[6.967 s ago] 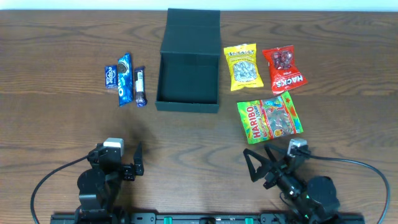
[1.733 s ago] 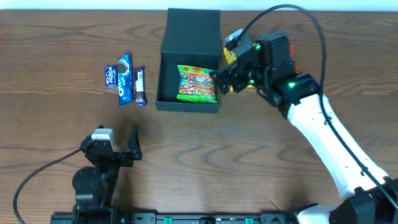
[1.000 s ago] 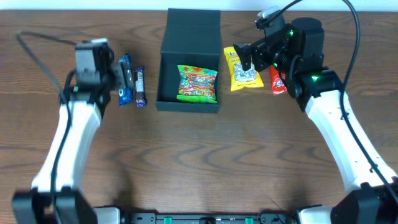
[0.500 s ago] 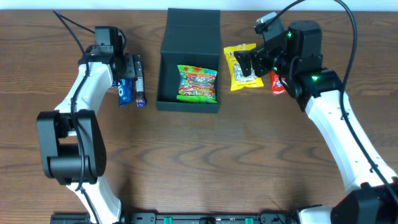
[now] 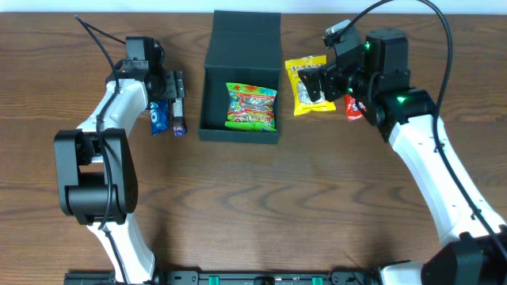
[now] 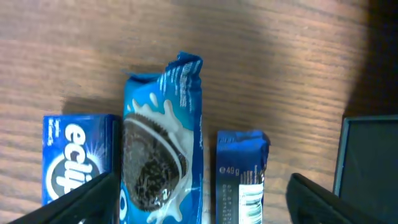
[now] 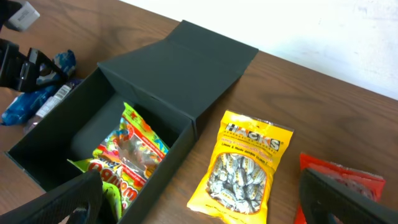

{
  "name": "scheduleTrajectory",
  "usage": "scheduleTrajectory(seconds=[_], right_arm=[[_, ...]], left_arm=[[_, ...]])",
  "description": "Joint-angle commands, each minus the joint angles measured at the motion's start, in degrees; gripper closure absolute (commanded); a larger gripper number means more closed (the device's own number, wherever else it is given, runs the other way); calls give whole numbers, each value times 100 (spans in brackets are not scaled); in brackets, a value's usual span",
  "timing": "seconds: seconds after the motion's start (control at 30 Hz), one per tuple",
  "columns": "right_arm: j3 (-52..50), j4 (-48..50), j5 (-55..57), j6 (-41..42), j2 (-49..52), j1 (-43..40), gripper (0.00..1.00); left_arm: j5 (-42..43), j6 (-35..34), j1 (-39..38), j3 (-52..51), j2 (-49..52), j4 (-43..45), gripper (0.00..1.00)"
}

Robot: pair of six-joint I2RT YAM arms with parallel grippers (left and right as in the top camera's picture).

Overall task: Pack container
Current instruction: 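Move the left gripper to the Oreo pack and grasp it, then lower the Oreo pack into the box's left side and release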

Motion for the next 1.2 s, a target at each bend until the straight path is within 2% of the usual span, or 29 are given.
scheduleTrajectory(seconds=[0.0, 0.03, 0.27, 0.6, 0.7, 0.8, 0.93, 1.07, 1.13, 1.17], right_arm=[[42, -22, -22, -74, -24, -52, 1], [42, -22, -20, -74, -15, -52, 1], [42, -50, -22, -74, -2, -52, 1], [42, -83, -22, -33, -2, -52, 1], [42, -85, -20, -33, -2, -52, 1], [42, -85, -22, -33, -2, -52, 1], [42, -87, -22, -33, -2, -52, 1], [42, -87, -22, -33, -2, -55, 1], [42, -85, -20, -33, -2, -55, 1], [42, -85, -20, -33, -2, -61, 1]], left_arm=[[-186, -9, -4, 129, 57, 105, 25], [-247, -9, 2, 129, 57, 140, 29], [-258, -7, 26, 129, 232, 225, 31], [-459, -11, 26, 129, 479, 271, 41], [-485, -11, 26, 129, 479, 271, 50], [-492, -11, 26, 129, 487, 273, 69], [-487, -52, 26, 129, 490, 271, 85], [-487, -52, 26, 155, 472, 236, 87], [-490, -50, 26, 262, 404, 120, 94], [-492, -50, 22, 358, 332, 37, 94]])
